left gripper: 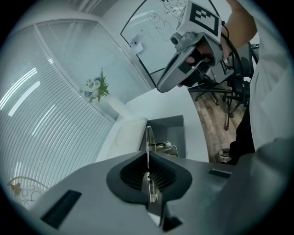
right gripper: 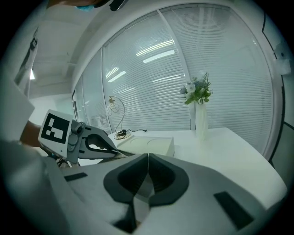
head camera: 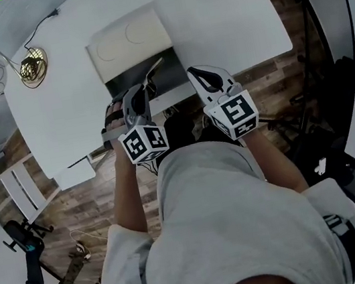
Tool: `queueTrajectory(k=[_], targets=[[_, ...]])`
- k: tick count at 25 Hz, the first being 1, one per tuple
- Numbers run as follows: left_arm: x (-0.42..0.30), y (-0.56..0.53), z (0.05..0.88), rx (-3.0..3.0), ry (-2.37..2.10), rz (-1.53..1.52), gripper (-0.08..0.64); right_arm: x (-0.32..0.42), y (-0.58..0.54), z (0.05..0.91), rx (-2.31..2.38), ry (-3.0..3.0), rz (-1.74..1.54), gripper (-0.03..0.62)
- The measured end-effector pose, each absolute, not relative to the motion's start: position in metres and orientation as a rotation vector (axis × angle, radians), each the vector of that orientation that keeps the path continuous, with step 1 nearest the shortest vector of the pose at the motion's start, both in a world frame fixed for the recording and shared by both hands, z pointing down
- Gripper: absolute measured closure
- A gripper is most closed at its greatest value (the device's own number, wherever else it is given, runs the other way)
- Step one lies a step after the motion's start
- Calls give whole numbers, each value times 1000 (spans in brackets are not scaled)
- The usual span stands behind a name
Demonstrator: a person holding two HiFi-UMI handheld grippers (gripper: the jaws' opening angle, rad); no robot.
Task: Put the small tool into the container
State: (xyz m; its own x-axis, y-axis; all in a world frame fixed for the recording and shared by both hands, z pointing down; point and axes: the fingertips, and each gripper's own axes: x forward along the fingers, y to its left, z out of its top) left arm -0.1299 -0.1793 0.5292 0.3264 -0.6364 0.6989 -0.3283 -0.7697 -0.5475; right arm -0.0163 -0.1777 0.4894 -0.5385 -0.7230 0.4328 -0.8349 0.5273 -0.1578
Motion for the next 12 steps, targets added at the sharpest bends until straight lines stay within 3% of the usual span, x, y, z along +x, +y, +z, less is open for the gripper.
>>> queueTrajectory(k=[12], targets=[[-134, -201, 563, -2218, 713, -1487, 534, -25, -195, 509, 1293, -2408, 527, 566]])
